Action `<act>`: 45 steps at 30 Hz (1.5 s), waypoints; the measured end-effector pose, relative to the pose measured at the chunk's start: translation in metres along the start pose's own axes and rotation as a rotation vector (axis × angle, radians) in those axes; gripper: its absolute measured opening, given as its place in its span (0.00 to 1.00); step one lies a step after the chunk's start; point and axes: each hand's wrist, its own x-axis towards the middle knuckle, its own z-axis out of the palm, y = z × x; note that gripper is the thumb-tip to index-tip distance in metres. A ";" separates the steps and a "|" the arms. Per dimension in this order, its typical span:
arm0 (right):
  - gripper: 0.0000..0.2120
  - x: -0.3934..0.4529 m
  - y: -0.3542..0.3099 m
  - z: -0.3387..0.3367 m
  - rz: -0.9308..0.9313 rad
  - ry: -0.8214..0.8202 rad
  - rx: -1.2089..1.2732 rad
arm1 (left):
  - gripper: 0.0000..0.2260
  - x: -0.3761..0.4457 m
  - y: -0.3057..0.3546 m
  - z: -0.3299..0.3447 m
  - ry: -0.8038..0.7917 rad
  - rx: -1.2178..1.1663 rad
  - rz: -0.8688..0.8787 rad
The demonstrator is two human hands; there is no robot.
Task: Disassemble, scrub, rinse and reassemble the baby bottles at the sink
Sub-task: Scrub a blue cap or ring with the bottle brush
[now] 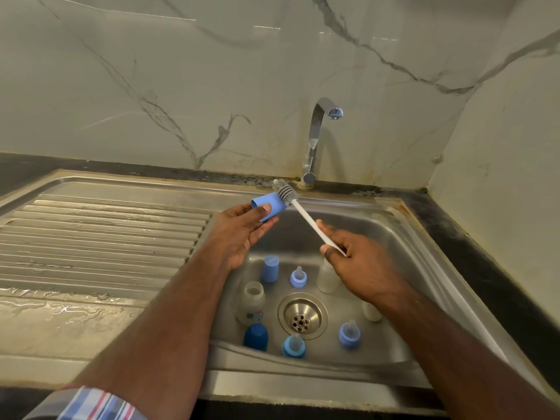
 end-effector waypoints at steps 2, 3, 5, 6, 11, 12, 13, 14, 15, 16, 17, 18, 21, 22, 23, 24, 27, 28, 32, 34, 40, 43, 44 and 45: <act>0.24 -0.002 -0.001 0.002 -0.020 -0.021 0.001 | 0.13 -0.001 0.000 0.001 -0.003 -0.011 -0.004; 0.24 -0.003 -0.001 0.003 -0.025 -0.032 0.000 | 0.13 -0.001 0.000 0.000 -0.005 -0.023 -0.006; 0.24 -0.001 -0.001 0.003 -0.017 -0.026 -0.007 | 0.14 -0.001 0.001 -0.001 -0.002 -0.050 -0.010; 0.24 0.000 0.000 0.002 -0.008 -0.013 -0.007 | 0.14 -0.001 0.001 -0.001 0.004 -0.049 -0.011; 0.24 -0.001 0.001 0.004 -0.024 -0.011 0.004 | 0.19 0.001 -0.003 -0.001 0.032 0.051 0.010; 0.24 0.000 0.002 0.004 -0.016 -0.014 -0.007 | 0.20 0.002 -0.004 -0.001 0.024 0.082 0.014; 0.24 0.001 0.003 0.003 0.003 -0.011 -0.015 | 0.21 0.002 -0.004 -0.002 0.010 0.114 0.018; 0.24 0.002 0.004 0.001 0.023 -0.004 -0.020 | 0.22 0.002 -0.005 -0.002 -0.001 0.140 0.021; 0.24 0.003 0.006 0.000 0.040 0.001 -0.030 | 0.22 0.002 -0.005 -0.001 -0.007 0.159 0.024; 0.24 0.002 0.007 0.000 0.045 0.005 -0.038 | 0.21 0.002 -0.005 0.000 -0.009 0.163 0.025; 0.24 0.001 0.006 0.001 0.034 0.001 -0.037 | 0.18 0.002 -0.006 0.001 -0.011 0.152 0.025; 0.24 -0.001 0.003 0.003 0.009 -0.011 -0.029 | 0.15 0.003 -0.006 0.001 -0.011 0.134 0.025; 0.23 -0.004 -0.004 0.006 -0.037 -0.059 -0.019 | 0.14 0.005 -0.007 0.001 0.008 0.144 0.055; 0.23 -0.002 -0.003 0.006 -0.028 -0.048 -0.027 | 0.16 0.006 -0.008 0.001 0.020 0.157 0.062; 0.23 0.000 -0.002 0.004 -0.004 -0.032 -0.033 | 0.18 0.007 -0.009 0.001 0.031 0.175 0.066; 0.24 0.002 0.000 0.003 0.020 -0.019 -0.039 | 0.19 0.008 -0.010 0.000 0.044 0.191 0.068; 0.24 -0.003 -0.001 0.004 -0.008 -0.038 -0.026 | 0.19 0.013 -0.012 -0.003 0.078 0.295 0.086; 0.23 -0.006 -0.004 0.005 -0.032 -0.069 -0.009 | 0.20 0.014 -0.013 -0.004 0.077 0.334 0.100; 0.23 -0.001 -0.003 0.003 -0.001 -0.038 -0.041 | 0.20 0.012 -0.013 -0.003 0.087 0.438 0.138; 0.23 -0.002 -0.003 0.002 0.000 -0.027 -0.055 | 0.20 0.013 -0.013 -0.004 0.105 0.461 0.146; 0.23 0.000 -0.002 0.002 -0.009 -0.026 -0.059 | 0.21 0.012 -0.012 -0.005 0.110 0.472 0.157; 0.23 -0.001 -0.001 0.000 -0.001 -0.035 -0.057 | 0.20 0.012 -0.013 -0.005 0.103 0.426 0.147; 0.23 -0.004 -0.002 0.001 -0.022 -0.060 -0.034 | 0.20 0.013 -0.013 -0.005 0.090 0.381 0.136; 0.23 -0.005 -0.003 0.003 -0.041 -0.076 -0.019 | 0.20 0.013 -0.012 -0.006 0.078 0.308 0.122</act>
